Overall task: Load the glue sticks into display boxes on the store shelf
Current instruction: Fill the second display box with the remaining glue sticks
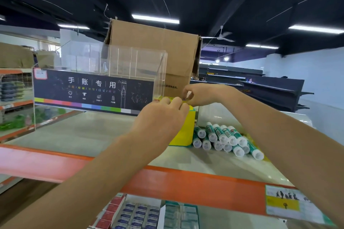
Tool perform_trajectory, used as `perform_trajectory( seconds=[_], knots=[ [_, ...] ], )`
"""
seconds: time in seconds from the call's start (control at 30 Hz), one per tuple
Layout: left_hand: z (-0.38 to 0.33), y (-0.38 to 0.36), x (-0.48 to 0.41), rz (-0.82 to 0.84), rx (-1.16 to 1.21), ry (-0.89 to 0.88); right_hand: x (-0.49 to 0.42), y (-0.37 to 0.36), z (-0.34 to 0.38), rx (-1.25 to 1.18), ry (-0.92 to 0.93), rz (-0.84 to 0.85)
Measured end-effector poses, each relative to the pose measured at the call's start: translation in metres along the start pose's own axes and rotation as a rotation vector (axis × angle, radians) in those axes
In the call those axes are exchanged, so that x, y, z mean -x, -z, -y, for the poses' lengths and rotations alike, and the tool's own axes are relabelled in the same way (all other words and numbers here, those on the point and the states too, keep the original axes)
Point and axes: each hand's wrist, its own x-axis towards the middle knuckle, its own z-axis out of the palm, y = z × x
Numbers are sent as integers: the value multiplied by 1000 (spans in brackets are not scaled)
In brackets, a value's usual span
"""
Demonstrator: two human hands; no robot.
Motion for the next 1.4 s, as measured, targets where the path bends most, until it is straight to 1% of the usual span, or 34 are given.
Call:
perform_trajectory(
  seconds=[0.07,0.17,0.23,0.3,0.33,0.4,0.43,0.57,0.7,0.73,0.87,0.93,1.17,1.4],
  knots=[
    [0,2,-2,-11,-9,-1,-3,-1,0,-8,-7,22],
    [-6,5,-4,13,-35,-38,-8,-6,-4,-15,21,-9],
    [-9,5,-5,97,-22,-6,-6,-6,-6,-40,54,-60],
    [-8,10,-9,38,-28,5,-2,-2,-7,-90,67,-135],
    [-8,9,-11,65,-35,5,0,0,-8,-121,64,-175],
    [-12,7,-11,194,-4,30,4,6,-10,-158,57,-246],
    [-13,8,-12,232,-8,46,5,8,-10,-164,56,-274],
    [-14,3,-20,280,-10,61,12,11,-5,-151,52,-315],
    [-10,-7,-23,102,-53,12,17,7,-4,-89,11,-318],
    [-10,-5,-24,95,-37,3,18,7,-4,-80,2,-315],
    [-15,-15,-31,220,-17,35,19,6,-9,-70,-29,-320],
    [-15,-15,-35,220,-2,72,18,6,-12,-98,-43,-357],
    [-16,-37,-47,253,-62,83,13,5,-19,-154,-69,-555],
    [-11,-30,-46,323,10,110,30,18,-20,-203,-60,-650]
  ],
)
